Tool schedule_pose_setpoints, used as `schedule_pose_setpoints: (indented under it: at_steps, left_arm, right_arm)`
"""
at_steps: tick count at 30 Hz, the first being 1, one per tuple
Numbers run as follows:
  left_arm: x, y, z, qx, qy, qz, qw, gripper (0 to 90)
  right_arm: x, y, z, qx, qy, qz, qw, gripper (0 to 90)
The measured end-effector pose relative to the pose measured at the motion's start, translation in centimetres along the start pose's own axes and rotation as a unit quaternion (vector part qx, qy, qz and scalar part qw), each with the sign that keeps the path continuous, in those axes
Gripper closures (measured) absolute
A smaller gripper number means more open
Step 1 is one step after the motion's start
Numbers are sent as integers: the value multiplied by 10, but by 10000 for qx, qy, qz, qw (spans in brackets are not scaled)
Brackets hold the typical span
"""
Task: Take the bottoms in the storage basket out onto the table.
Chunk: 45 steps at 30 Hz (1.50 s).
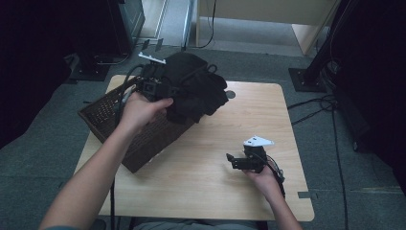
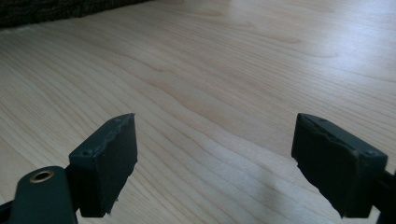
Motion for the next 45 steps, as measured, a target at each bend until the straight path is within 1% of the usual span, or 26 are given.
schedule_pose_setpoints:
  at_steps: [2,3,5,6,7,9,10,11,13,15,16,17,19,20,22,25,26,29,31,35,36,38,42,43,44,45]
  left_arm:
    - [-3,-9,11,93,-1,36,9999,631]
    - [-3,-9,11,93,-1,36,9999,631]
    - [-5,-19,22,208,-13,59,9998,631]
    - [-6,-28,33,318,-59,31,9995,631]
    - [-6,-28,33,318,-59,31,9995,631]
    - [-6,-37,44,425,-71,40,9991,630]
    - [-6,-45,54,478,-20,85,9988,630]
    - [-6,-45,54,478,-20,85,9988,629]
    - [-4,-54,64,556,22,107,9984,628]
    - [-1,-70,80,691,95,164,9974,627]
    - [0,-75,85,729,114,189,9971,626]
    - [0,-75,85,729,114,189,9971,626]
    - [2,-86,96,804,188,211,9964,626]
    - [6,-95,106,873,210,207,9957,625]
    - [8,-99,109,873,186,183,9958,625]
    - [15,-108,118,794,92,11,9968,625]
    - [20,-113,123,804,138,-14,9967,625]
    - [26,-118,126,795,181,-18,9967,624]
    - [34,-127,131,775,241,-25,9967,623]
    - [41,-136,136,788,240,-73,9966,620]
    - [45,-141,140,774,320,-11,9965,617]
    - [48,-144,142,769,340,11,9965,616]
    - [56,-155,148,653,391,10,9971,610]
    - [56,-155,148,653,391,10,9971,609]
    - [55,-158,148,621,386,75,9973,608]
    - [53,-160,148,622,380,138,9972,605]
  right_arm:
    - [-2,0,-3,-39,-45,3,10000,144]
    - [-3,0,-5,-40,-37,43,10000,144]
    - [-4,-1,-6,-58,-56,22,10000,144]
    - [-6,-1,-7,-86,-70,47,9999,144]
    - [-6,-1,-7,-86,-70,47,9999,144]
    - [-7,-1,-9,-107,-80,90,9999,143]
    - [-8,-2,-10,-116,-96,94,9998,144]
    - [-8,-2,-10,-116,-96,94,9998,144]
    - [-8,-1,-10,-119,-84,143,9998,144]
    - [-7,0,-11,-192,-51,131,9997,144]
    - [-7,0,-11,-204,-58,124,9997,144]
    - [-7,0,-11,-204,-58,124,9997,144]
    - [-7,1,-11,-204,-50,148,9997,143]
    - [-7,0,-11,-184,-53,130,9997,144]
    - [-7,-1,-10,-146,-88,70,9998,144]
    - [-6,-4,-8,6,-94,-14,10000,146]
    - [-6,-4,-7,19,-84,-20,10000,147]
    - [-6,-5,-8,57,-93,-30,9999,147]
    - [-6,-4,-11,78,-73,-25,9999,148]
    - [-4,-3,-13,70,-15,-79,9999,149]
    - [-2,-2,-14,14,72,-134,9999,149]
    - [0,0,-14,-6,133,-120,9998,149]
    - [10,5,-10,-26,156,-354,9993,142]
    - [10,5,-10,-26,156,-354,9993,142]
    - [15,8,-8,-118,235,-335,9991,142]
    - [18,10,-6,-149,230,-318,9991,142]
Point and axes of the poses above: each handheld gripper's, and its own axes: z roughly forward along the jaws, y roughly out of its top, x roughly to its left, the point moved 5 cm from there along z, roughly forward along the jaws, and after that the axes turned 15 degrees about -z, right-handed, at the moved point
